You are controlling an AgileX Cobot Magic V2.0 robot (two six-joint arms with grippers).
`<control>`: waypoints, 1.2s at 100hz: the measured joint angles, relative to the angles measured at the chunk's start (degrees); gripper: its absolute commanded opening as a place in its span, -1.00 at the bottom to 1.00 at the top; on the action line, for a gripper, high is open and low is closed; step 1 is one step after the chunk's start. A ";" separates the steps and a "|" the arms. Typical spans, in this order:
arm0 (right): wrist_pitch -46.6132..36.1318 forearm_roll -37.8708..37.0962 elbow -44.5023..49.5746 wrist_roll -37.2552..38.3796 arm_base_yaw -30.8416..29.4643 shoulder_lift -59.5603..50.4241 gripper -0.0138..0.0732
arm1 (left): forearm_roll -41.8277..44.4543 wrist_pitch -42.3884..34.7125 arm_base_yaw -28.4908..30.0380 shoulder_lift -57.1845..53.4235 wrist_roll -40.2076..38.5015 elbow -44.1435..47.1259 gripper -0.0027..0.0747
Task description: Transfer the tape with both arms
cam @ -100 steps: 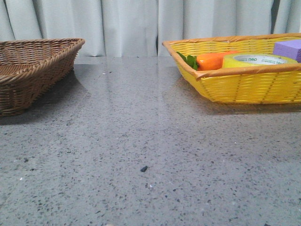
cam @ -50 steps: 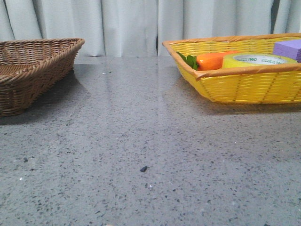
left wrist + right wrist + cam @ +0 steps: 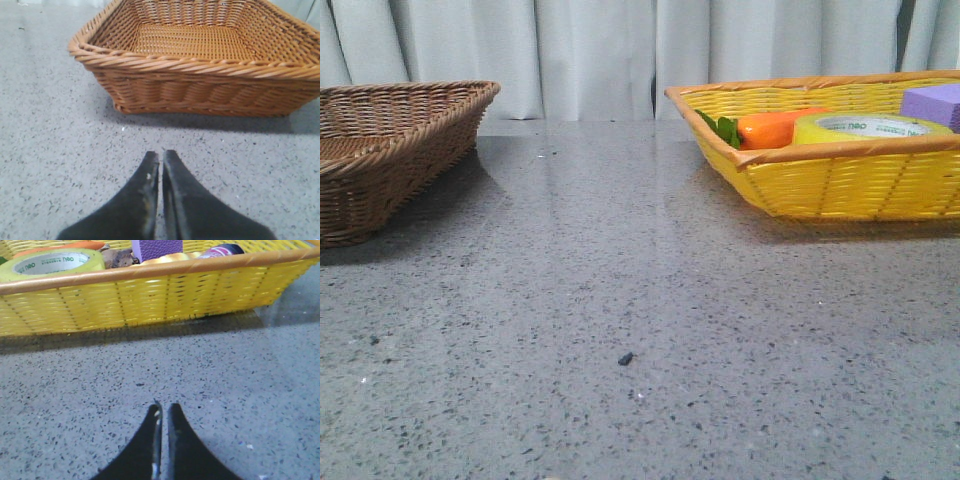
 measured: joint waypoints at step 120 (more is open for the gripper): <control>5.89 0.10 -23.92 0.00 0.00 15.65 -0.84 | 0.00 -5.65 0.00 10.12 0.00 -18.88 -0.99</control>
